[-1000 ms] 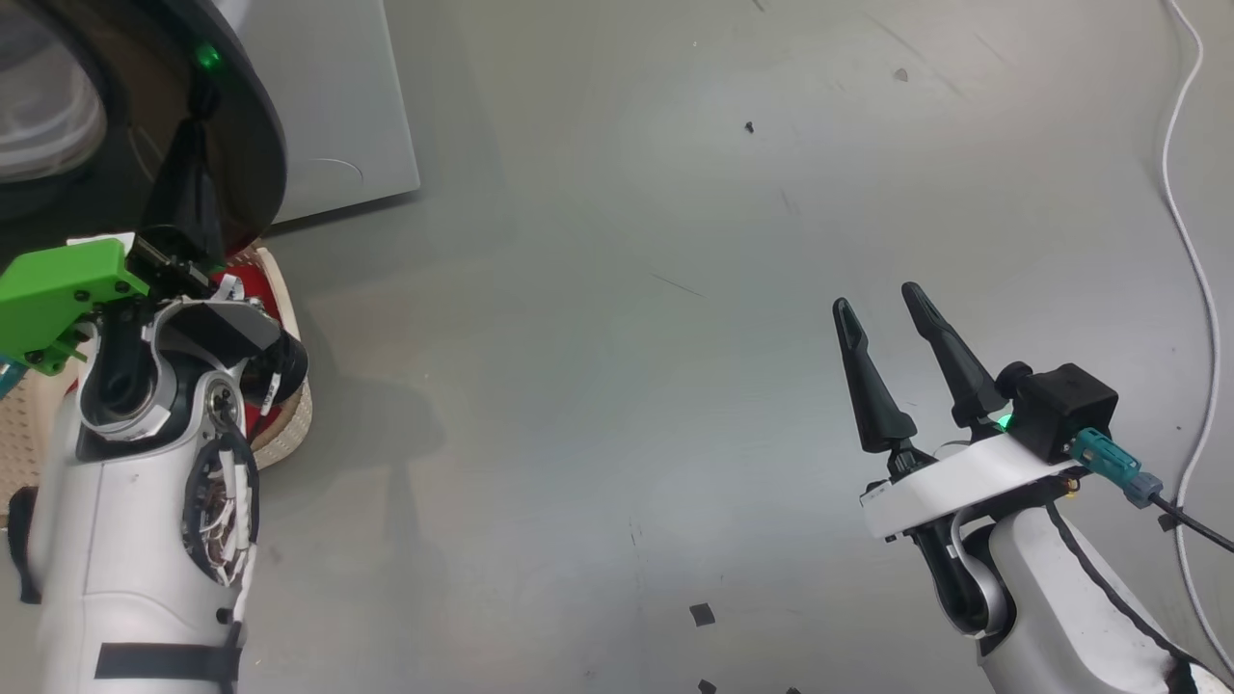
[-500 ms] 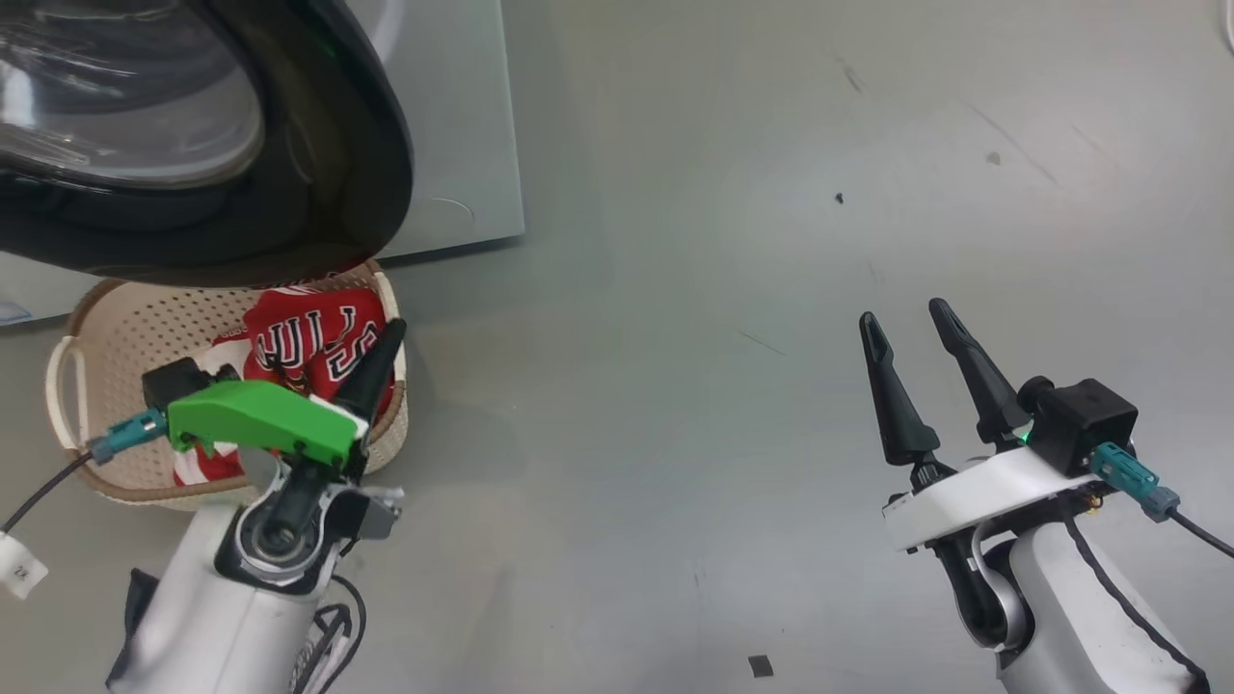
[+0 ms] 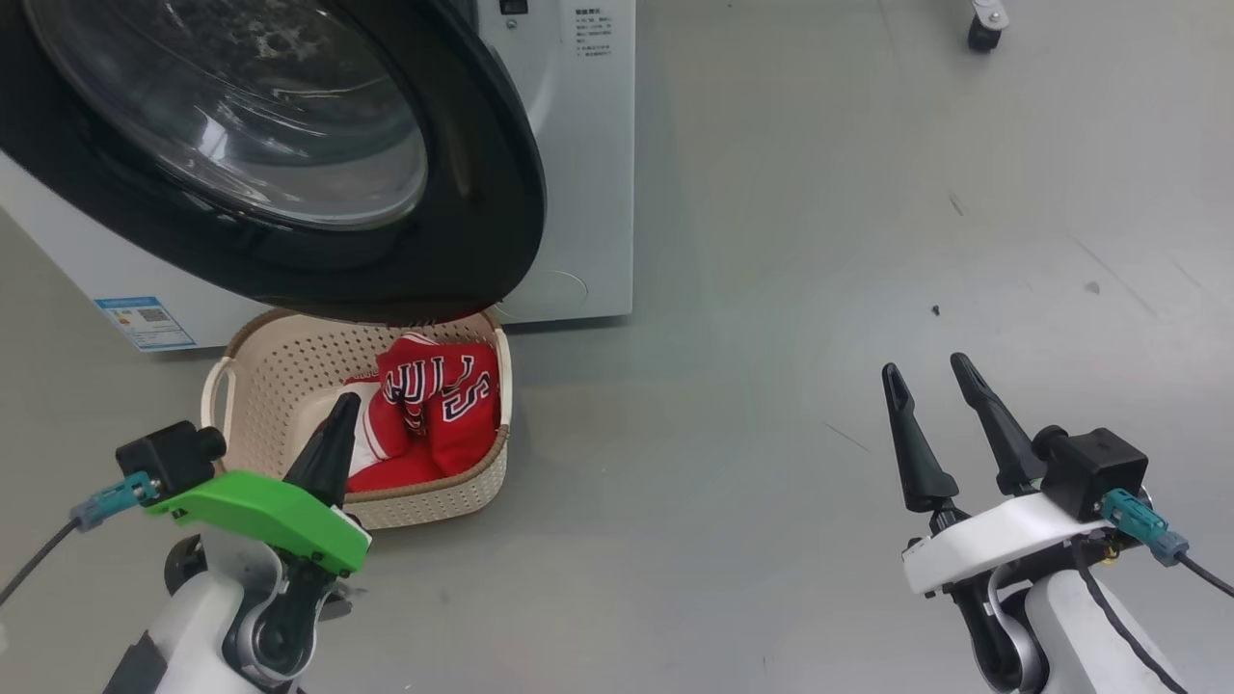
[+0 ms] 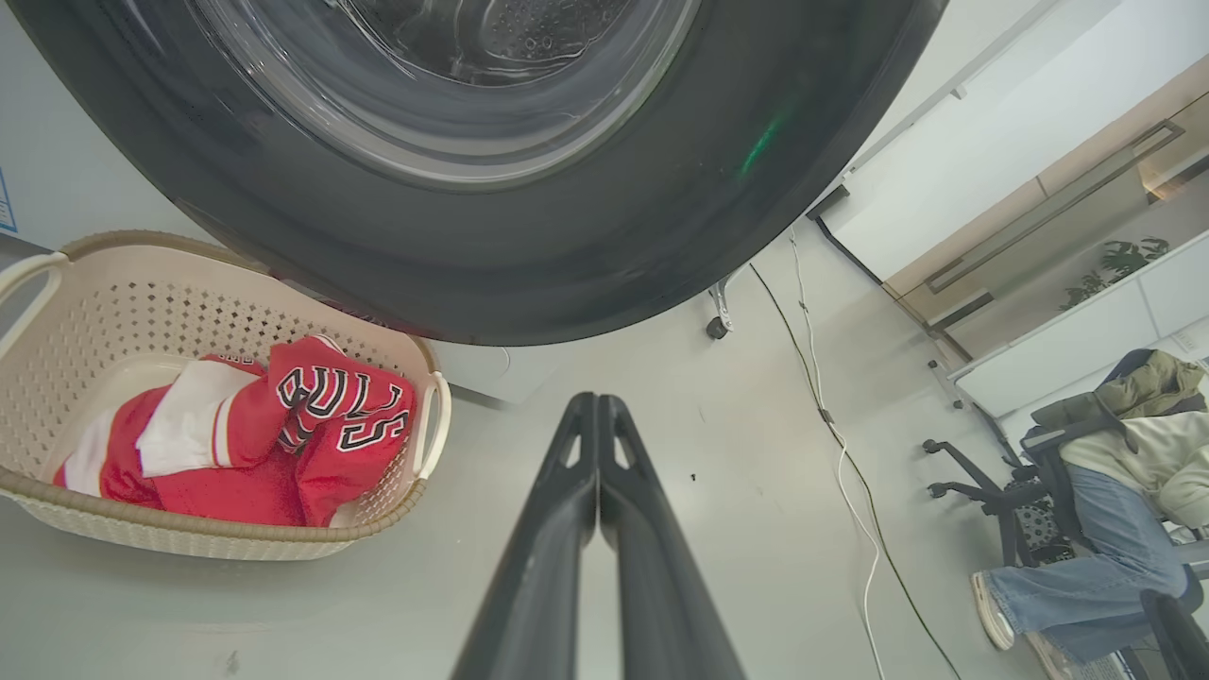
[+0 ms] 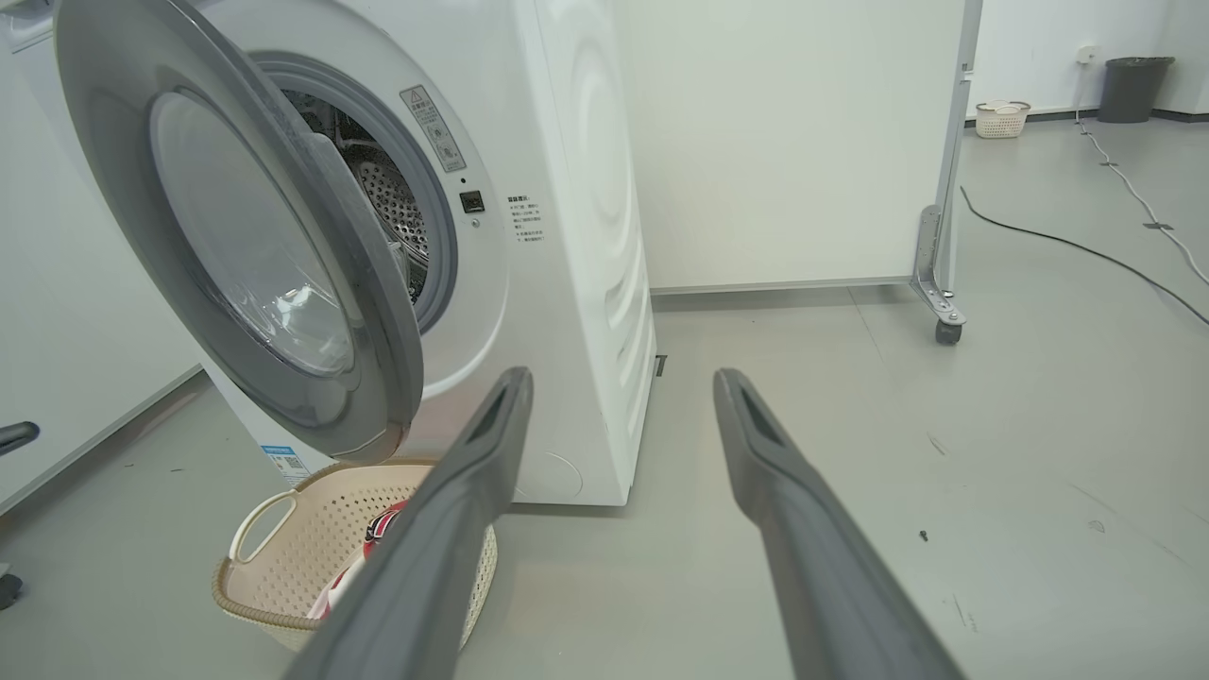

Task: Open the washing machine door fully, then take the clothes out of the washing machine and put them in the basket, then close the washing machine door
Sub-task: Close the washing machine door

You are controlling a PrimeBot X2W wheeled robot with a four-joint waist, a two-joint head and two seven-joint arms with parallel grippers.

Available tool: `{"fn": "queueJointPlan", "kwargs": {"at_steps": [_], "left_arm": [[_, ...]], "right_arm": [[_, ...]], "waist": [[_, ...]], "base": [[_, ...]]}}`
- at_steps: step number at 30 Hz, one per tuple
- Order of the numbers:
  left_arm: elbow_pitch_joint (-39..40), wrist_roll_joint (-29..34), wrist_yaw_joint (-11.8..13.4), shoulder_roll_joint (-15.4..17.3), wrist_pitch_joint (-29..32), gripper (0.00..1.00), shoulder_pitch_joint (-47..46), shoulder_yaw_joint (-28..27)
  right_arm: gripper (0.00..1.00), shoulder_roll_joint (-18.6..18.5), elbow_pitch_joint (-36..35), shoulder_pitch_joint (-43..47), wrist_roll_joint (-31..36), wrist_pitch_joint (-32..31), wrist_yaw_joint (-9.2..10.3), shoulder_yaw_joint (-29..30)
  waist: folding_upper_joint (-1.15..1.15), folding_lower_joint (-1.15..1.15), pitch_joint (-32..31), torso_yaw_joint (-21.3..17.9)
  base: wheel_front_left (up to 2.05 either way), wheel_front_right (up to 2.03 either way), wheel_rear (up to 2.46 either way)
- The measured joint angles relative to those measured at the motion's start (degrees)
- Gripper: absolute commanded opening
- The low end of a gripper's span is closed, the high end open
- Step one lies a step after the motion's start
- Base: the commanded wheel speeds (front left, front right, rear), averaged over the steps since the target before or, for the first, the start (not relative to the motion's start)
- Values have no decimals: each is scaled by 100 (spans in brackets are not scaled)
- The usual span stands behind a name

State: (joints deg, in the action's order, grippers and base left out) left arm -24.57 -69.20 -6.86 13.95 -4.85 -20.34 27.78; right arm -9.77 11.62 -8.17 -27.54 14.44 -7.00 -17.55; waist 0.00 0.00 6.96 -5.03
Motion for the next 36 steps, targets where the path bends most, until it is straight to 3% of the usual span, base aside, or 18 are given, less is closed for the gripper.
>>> {"fn": "queueJointPlan", "kwargs": {"at_steps": [8, 19, 27, 36], "left_arm": [[270, 829, 1, 181, -971, 0, 333, 51], [531, 2019, 532, 363, -991, 0, 653, 20], [1085, 2621, 1017, 229, -984, 0, 887, -757], [1468, 3212, 1120, -42, -984, 0, 1323, -1006]], "right_arm": [[100, 24, -81, 202, 70, 0, 0, 54], [100, 42, -175, 346, 164, 0, 0, 49], [100, 75, -229, 353, 196, 0, 0, 40], [100, 76, -246, 393, 197, 0, 0, 75]], "waist": [[0, 0, -328, 415], [0, 0, -495, 756], [0, 0, -510, 837], [0, 0, -500, 886]], "base": [[0, 0, 0], [0, 0, 0], [0, 0, 0], [0, 0, 0]]}}
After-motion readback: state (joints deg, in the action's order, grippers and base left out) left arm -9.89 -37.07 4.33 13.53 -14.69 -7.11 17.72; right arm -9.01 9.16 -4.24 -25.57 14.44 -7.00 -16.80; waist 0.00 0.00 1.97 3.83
